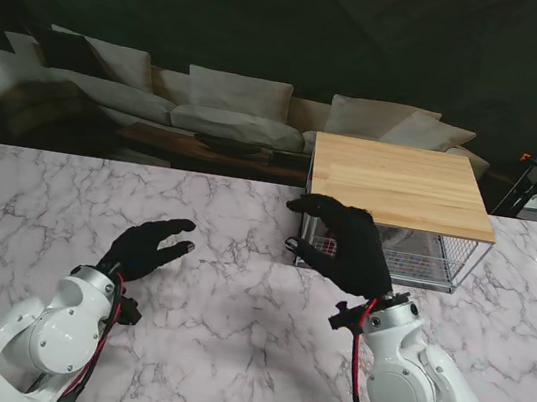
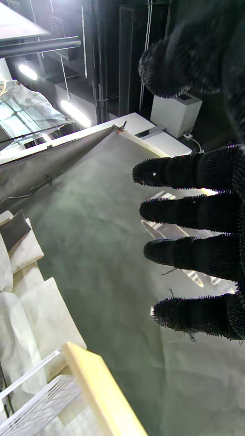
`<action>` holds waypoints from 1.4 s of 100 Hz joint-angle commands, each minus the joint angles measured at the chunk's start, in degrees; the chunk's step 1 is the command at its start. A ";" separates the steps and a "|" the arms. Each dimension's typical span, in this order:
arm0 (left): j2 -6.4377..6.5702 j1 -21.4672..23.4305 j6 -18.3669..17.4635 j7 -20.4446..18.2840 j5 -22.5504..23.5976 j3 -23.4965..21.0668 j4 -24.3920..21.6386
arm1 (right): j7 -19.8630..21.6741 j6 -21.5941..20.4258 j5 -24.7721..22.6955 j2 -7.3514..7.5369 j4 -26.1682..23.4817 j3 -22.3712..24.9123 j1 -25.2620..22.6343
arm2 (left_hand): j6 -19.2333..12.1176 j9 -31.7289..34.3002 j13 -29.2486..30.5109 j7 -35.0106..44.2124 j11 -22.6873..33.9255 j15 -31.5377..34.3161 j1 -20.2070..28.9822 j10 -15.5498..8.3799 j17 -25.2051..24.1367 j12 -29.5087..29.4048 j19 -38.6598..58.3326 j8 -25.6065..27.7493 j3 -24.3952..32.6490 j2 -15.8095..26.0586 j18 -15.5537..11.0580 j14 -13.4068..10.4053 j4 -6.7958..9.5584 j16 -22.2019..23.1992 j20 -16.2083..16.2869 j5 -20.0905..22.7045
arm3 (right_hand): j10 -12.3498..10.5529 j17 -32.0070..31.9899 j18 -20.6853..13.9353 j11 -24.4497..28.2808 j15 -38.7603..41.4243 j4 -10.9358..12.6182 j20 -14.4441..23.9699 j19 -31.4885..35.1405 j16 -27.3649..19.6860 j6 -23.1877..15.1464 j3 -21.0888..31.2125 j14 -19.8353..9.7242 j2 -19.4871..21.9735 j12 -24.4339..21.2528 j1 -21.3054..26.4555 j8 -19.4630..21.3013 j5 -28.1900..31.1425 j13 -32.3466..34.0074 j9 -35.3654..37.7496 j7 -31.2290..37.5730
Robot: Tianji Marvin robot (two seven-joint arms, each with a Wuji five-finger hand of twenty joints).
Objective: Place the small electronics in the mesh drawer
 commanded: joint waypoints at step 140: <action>0.72 -3.88 0.06 -6.60 -0.21 1.23 9.03 | -0.34 -1.13 5.94 -1.62 14.68 -2.48 4.56 | 0.84 -4.31 -0.31 -0.18 -3.03 -0.87 -0.14 -0.03 -0.46 -4.37 -0.84 -1.26 -1.27 3.96 0.25 -1.32 -0.15 -1.22 -0.76 -0.51 | -2.13 -0.91 -1.17 -0.60 -0.90 1.81 1.88 -0.94 0.25 -2.20 -2.38 -2.36 2.76 0.54 1.59 0.66 -0.02 -0.37 0.25 1.85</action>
